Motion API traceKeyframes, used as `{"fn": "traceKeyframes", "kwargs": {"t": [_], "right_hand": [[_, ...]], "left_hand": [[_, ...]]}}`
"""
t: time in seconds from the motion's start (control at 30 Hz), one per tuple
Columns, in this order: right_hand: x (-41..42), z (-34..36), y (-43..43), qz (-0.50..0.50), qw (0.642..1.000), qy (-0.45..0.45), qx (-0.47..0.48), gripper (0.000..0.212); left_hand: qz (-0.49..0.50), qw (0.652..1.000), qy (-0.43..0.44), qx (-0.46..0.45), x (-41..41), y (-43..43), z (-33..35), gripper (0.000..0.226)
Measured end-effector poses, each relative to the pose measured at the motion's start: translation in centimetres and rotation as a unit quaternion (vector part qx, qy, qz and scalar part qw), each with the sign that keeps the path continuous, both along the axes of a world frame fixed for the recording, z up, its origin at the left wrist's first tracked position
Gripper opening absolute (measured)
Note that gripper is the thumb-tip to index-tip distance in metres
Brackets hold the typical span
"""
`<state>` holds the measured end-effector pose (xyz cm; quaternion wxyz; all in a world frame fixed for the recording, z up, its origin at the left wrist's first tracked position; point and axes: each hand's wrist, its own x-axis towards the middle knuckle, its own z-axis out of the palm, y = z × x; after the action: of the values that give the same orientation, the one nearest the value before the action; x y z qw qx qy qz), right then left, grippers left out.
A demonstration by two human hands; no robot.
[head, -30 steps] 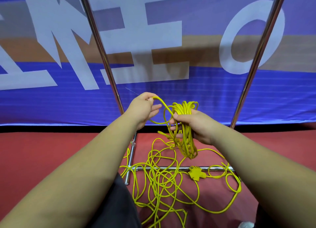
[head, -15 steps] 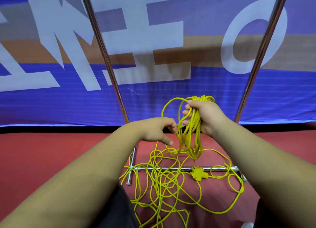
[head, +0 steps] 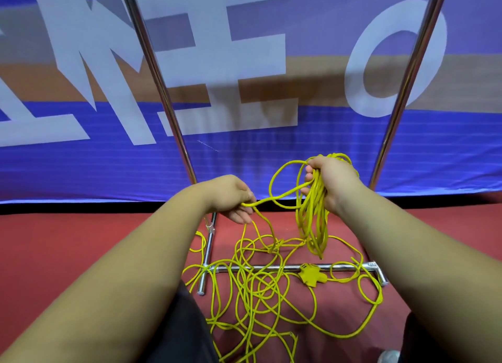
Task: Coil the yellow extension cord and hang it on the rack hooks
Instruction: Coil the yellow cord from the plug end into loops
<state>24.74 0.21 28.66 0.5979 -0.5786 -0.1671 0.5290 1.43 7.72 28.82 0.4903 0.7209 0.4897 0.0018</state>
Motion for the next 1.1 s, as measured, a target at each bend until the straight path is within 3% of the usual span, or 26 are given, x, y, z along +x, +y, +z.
{"fn": "traceKeyframes", "kwargs": {"t": [0.07, 0.13, 0.23, 0.37, 0.47, 0.6, 0.73, 0.83, 0.9, 0.97, 1.03, 1.1], "right_hand": [[0.2, -0.1, 0.1, -0.017, 1.0, 0.001, 0.0, 0.013], [0.6, -0.1, 0.2, -0.037, 0.999, 0.022, 0.004, 0.013], [1.5, -0.2, 0.3, -0.072, 0.996, 0.059, 0.015, 0.009], [2.3, 0.1, 0.4, -0.088, 0.992, 0.082, 0.027, 0.011], [2.4, 0.5, 0.4, -0.074, 0.99, 0.113, 0.04, 0.019], [2.3, 1.1, 0.3, -0.075, 0.983, 0.149, 0.076, 0.026], [2.0, 1.3, 0.4, -0.065, 0.983, 0.148, 0.083, 0.028], [1.9, 0.8, 0.6, -0.052, 0.989, 0.131, 0.052, 0.025], [1.9, 0.4, 0.8, -0.034, 0.991, 0.126, 0.04, 0.022], [1.7, 0.3, 0.9, -0.013, 0.99, 0.131, 0.045, 0.021], [1.3, 0.5, 0.9, 0.006, 0.99, 0.128, 0.055, 0.022], [1.0, 0.7, 0.8, 0.023, 0.989, 0.128, 0.068, 0.023]], "left_hand": [[-0.073, 0.98, 0.153, 0.101, -0.7, 0.5, 0.4, 0.052], [-0.162, 0.941, 0.267, 0.133, -1.2, 0.5, 1.0, 0.073], [-0.245, 0.954, 0.172, -0.001, -1.8, 0.1, 1.0, 0.06], [-0.321, 0.942, 0.082, -0.055, -1.6, -0.2, -0.3, 0.006], [-0.253, 0.963, 0.091, 0.02, -0.7, -0.7, 0.2, 0.01], [-0.054, 0.99, 0.032, 0.127, 0.1, -0.8, 3.6, 0.011], [0.078, 0.972, -0.049, 0.215, -0.3, -1.3, 7.6, 0.024], [0.144, 0.926, -0.033, 0.348, -0.6, -1.8, 10.4, 0.033], [0.12, 0.844, 0.059, 0.52, -0.6, -1.8, 12.2, 0.023], [0.087, 0.761, 0.109, 0.633, -0.5, -1.8, 14.6, 0.011], [0.076, 0.706, 0.155, 0.686, -0.5, -1.9, 17.0, 0.004], [0.072, 0.688, 0.217, 0.689, -0.8, -1.5, 18.2, 0.008]]}}
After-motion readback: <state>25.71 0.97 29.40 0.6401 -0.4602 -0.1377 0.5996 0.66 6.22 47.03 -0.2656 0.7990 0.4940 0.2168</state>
